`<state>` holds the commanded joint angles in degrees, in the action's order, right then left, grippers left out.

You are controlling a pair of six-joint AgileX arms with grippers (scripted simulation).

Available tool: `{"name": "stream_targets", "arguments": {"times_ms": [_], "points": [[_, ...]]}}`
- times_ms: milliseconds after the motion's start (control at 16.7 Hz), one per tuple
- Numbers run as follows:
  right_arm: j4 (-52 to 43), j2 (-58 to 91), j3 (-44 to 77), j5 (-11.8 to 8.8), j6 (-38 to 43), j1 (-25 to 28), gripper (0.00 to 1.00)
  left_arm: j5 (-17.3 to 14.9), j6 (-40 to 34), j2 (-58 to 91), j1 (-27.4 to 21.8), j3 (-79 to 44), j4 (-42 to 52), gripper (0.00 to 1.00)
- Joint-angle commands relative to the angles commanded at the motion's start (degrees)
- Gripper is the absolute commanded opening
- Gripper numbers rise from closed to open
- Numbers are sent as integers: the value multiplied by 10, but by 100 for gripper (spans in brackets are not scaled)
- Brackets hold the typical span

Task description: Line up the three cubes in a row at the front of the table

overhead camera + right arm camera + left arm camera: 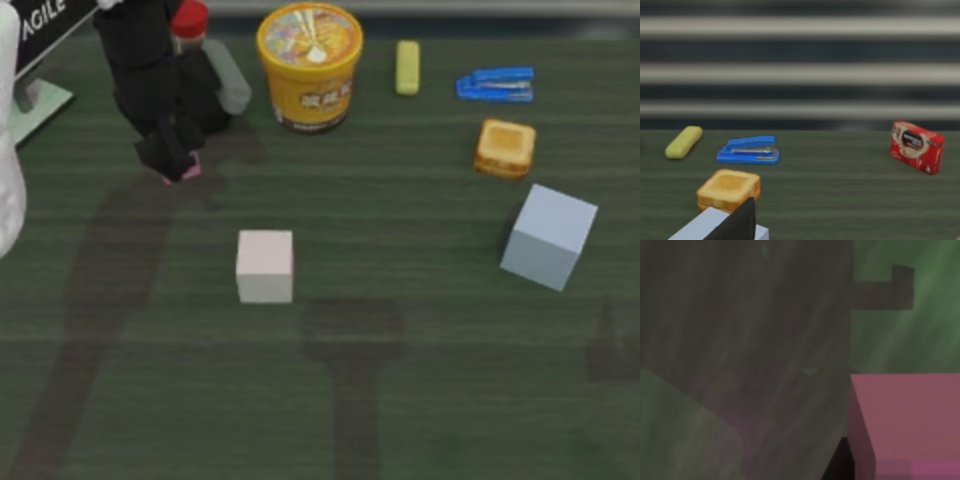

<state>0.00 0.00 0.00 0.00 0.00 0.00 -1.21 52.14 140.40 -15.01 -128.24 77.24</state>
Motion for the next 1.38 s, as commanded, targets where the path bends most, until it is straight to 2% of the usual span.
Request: {"name": "stream_targets", "arguments": {"times_ms": [120,300,720,840,1020,1380], "points": [[0,0,0,0,0,0,100,0,-3,-1,-9,0,0,0],[0,0,0,0,0,0,100,1,-23,-6,-64,1,2,0],[0,0,0,0,0,0,100,3,-104,-30,-300,21,11,0],[0,0,0,0,0,0,100,4,-123,-37,-349,25,11,0],[0,0,0,0,0,0,100,5,-135,-44,-377,29,11,0],[0,0,0,0,0,0,100,4,-135,-38,-375,49,-13,0]]}}
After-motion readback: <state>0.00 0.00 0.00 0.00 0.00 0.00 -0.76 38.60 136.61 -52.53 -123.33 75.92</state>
